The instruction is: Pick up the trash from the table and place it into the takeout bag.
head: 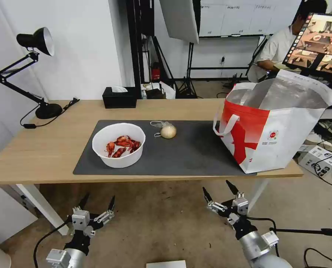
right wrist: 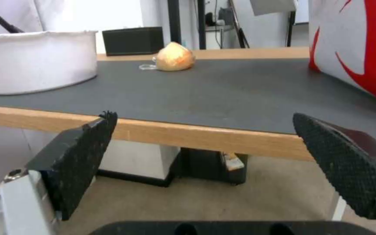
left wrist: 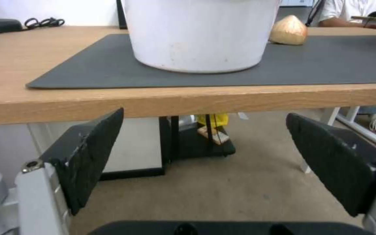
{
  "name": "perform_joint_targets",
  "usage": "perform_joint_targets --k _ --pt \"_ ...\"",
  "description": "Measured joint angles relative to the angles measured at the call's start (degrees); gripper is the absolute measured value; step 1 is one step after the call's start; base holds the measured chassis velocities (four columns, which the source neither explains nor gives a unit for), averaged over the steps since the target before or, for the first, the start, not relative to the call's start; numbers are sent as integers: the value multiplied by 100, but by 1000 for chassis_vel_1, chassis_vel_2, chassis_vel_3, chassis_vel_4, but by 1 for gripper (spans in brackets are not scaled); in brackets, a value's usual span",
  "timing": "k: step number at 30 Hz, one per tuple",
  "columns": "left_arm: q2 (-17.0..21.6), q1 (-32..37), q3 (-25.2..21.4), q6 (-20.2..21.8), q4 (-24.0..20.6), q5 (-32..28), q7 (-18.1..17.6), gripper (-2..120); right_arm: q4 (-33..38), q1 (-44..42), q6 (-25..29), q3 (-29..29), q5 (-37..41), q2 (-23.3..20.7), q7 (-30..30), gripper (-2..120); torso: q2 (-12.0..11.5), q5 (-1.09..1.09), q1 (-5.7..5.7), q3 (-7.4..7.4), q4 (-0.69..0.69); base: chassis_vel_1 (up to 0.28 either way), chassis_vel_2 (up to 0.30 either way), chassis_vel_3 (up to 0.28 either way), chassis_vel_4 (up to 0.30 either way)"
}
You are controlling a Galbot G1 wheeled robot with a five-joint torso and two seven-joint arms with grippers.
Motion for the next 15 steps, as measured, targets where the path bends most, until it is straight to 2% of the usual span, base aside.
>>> perform_joint_targets --k 15 --pt "43 -41 6 -23 59 -23 11 100 8 57 -93 -44 2 17 31 100 0 0 0 0 0 0 0 0 0"
